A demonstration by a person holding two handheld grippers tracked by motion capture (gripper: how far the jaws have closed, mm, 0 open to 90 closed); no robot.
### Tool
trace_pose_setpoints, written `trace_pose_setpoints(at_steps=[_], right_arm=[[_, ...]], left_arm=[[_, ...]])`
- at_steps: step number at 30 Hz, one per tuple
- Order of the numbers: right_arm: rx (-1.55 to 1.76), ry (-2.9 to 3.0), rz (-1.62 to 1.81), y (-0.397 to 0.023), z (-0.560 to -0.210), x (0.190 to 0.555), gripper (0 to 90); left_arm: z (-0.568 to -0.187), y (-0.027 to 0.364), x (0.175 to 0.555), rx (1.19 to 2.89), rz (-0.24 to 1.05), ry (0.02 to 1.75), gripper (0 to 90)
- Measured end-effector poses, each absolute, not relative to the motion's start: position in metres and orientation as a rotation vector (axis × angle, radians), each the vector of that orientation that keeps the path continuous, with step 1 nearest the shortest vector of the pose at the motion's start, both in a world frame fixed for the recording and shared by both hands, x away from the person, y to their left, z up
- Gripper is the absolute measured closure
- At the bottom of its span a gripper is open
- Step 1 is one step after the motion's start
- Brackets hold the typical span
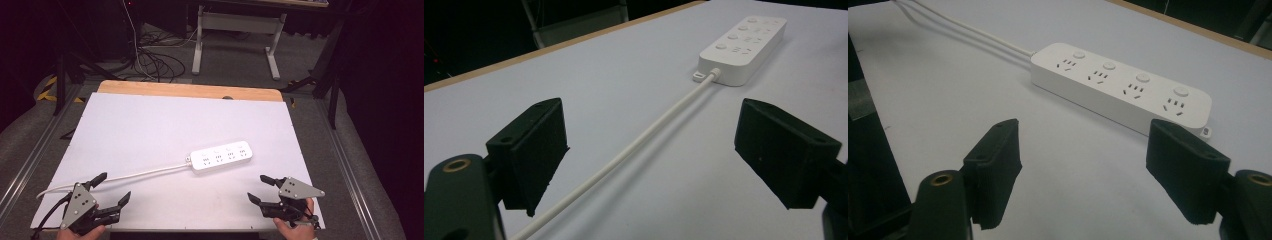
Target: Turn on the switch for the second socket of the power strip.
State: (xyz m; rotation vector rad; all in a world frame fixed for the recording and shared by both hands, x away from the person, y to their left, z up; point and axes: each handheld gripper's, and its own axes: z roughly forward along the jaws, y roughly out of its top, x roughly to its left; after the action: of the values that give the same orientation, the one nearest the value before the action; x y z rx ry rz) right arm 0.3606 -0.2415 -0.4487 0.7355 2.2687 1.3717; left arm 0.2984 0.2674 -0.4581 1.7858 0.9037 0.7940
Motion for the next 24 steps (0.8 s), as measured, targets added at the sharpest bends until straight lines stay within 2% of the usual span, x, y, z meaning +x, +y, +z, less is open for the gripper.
trace_pose_setpoints(at_steps=[13,24], right_arm=[[0.712,2.280,1.342,-0.2415,-0.4487,0.3592,29.5],[0.714,2.282,1.320,-0.2389,-0.4460,0.3568,29.6]], left_arm=[[-0.4547,0.2713,0.2980,1.761,0.695,0.911,14.2],[-0.4541,0.2722,0.2964,1.746,0.747,0.912,14.6]])
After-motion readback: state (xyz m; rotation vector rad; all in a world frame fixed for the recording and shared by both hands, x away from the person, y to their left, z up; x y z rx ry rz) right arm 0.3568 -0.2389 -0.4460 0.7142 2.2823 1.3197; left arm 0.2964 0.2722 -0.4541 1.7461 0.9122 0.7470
